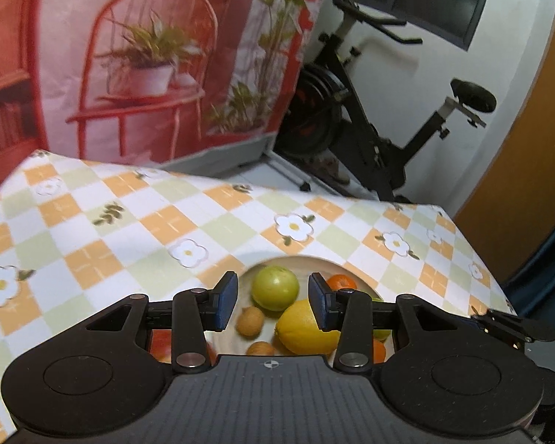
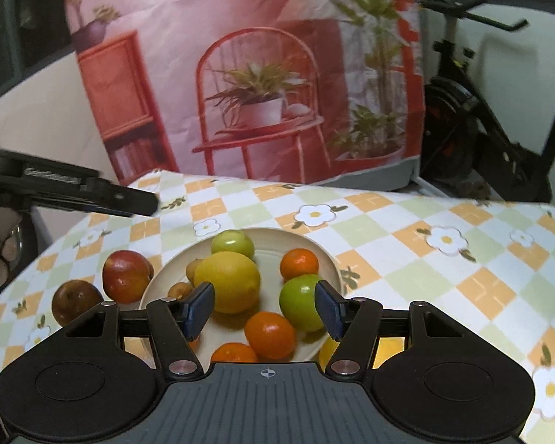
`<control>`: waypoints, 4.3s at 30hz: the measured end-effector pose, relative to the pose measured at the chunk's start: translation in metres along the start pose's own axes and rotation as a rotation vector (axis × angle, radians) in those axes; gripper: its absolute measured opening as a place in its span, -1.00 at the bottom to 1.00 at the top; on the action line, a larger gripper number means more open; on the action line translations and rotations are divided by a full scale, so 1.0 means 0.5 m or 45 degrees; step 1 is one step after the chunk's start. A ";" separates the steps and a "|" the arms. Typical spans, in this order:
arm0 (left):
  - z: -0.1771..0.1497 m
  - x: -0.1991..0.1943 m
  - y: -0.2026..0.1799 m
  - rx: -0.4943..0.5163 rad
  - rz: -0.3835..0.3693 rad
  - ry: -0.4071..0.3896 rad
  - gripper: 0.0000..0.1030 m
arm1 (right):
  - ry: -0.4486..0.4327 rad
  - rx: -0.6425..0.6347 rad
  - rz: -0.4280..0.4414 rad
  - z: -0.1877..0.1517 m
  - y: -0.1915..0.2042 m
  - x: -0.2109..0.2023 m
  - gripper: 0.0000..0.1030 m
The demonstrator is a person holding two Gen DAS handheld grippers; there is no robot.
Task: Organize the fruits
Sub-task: 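Withdraw both tools from the plate toward the red apples, then grasp a red apple with the right tool while the left tool grasps another red apple, then carry both held red apples into the beige plate and open both tools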
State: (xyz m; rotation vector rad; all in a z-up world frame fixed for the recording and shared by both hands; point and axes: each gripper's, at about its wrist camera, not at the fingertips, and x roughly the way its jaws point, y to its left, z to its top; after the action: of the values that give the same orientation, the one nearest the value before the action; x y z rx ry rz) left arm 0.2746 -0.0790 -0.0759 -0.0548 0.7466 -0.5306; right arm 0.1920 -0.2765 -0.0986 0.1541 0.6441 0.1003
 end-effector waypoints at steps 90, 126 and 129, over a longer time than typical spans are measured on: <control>-0.109 -0.056 0.224 -0.174 -0.040 0.220 -0.27 | 0.283 -0.363 0.481 -0.061 0.346 0.234 0.10; -0.126 -0.039 0.137 -0.087 -0.106 0.307 -0.28 | 0.313 -0.213 0.448 -0.090 0.276 0.165 0.10; -0.127 -0.039 0.142 -0.106 -0.112 0.312 -0.28 | 0.311 -0.236 0.443 -0.091 0.283 0.166 0.11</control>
State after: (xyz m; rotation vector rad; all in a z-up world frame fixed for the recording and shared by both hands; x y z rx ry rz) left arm 0.2519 0.0007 -0.1270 -0.1015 1.0090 -0.5964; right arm 0.2244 -0.1203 -0.1588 0.0740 0.8430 0.5190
